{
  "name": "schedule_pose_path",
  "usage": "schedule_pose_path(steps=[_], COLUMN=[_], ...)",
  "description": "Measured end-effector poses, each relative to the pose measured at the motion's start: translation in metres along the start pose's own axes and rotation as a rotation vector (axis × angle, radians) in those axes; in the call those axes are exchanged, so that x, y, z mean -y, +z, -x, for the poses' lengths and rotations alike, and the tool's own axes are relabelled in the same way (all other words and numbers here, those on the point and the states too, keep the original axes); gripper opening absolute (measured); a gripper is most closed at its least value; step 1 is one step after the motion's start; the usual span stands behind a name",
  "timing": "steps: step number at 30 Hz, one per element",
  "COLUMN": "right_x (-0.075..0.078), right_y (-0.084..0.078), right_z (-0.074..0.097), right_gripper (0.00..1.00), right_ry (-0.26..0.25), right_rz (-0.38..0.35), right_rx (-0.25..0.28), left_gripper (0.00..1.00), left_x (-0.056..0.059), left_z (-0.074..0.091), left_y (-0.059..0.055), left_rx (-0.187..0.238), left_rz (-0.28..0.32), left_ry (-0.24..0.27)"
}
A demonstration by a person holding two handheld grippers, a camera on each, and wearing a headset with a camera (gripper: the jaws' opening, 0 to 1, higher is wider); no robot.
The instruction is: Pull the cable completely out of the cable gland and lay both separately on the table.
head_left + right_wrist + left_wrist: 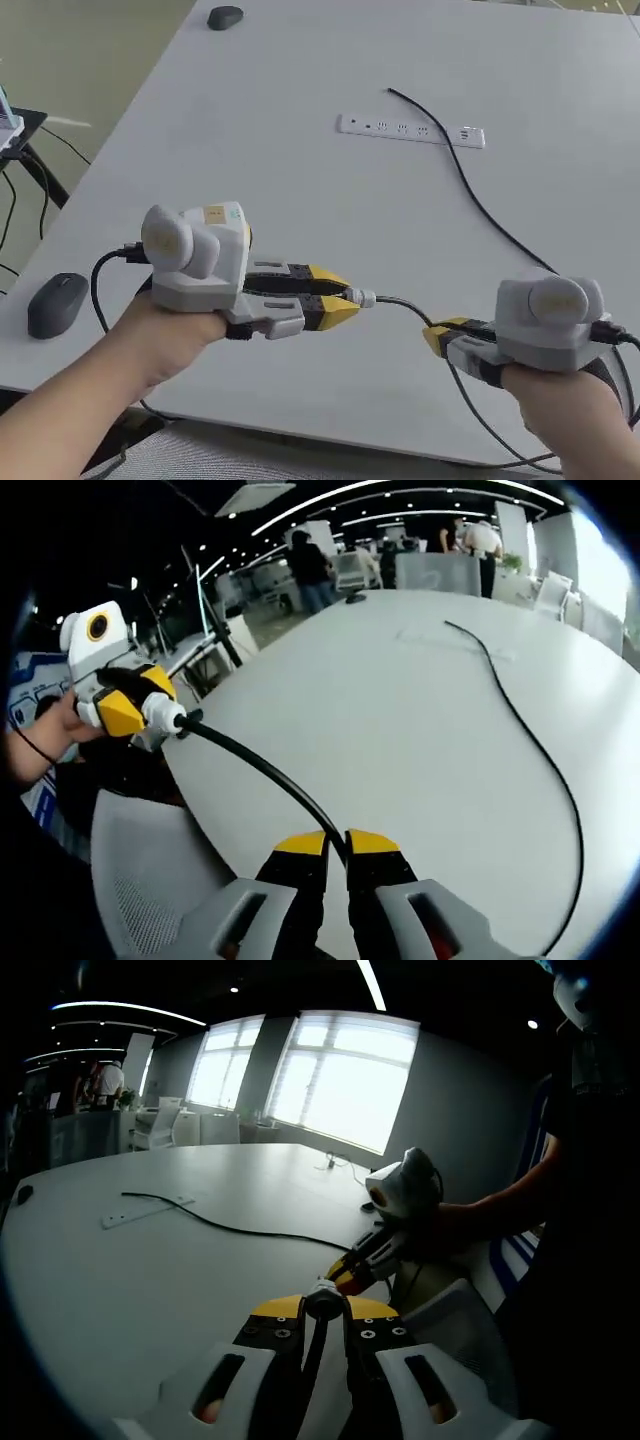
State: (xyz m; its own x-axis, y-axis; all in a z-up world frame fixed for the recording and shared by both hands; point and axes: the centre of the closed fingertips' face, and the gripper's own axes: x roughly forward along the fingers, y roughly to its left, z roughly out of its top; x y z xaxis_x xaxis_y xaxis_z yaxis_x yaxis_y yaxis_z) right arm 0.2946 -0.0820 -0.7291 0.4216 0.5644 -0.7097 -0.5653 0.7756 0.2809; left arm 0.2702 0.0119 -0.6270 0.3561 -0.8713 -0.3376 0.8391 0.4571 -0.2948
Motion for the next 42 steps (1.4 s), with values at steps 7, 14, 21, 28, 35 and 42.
schedule_pose_path(steps=[7,14,21,28,35,42], right_x=[0.015,0.024,0.021,0.023,0.025,0.016], right_y=[-0.017,-0.033,-0.031,-0.027,-0.024,-0.016], right_z=[-0.006,-0.009,-0.008,-0.004,-0.002,0.003], right_gripper=[0.01,0.01,0.01,0.02,0.03,0.05], right_ry=[-0.012,-0.024,-0.025,-0.030,0.005,0.038], right_rz=[-0.154,-0.256,-0.236,-0.226,-0.255,-0.148], right_rx=[-0.029,-0.055,-0.044,-0.003,0.031,0.053], left_gripper=[0.15,0.15,0.15,0.15,0.15,0.15], left_x=[0.001,0.001,0.003,0.002,0.000,-0.002], left_z=[-0.001,0.000,-0.001,-0.002,0.000,-0.002], left_y=[0.002,0.002,0.002,0.003,0.006,0.007], left_rx=[0.004,0.006,0.007,0.006,0.015,0.013], left_rz=[0.000,-0.001,0.002,0.003,0.001,0.007], left_ry=[0.001,0.002,0.004,0.010,0.020,0.021])
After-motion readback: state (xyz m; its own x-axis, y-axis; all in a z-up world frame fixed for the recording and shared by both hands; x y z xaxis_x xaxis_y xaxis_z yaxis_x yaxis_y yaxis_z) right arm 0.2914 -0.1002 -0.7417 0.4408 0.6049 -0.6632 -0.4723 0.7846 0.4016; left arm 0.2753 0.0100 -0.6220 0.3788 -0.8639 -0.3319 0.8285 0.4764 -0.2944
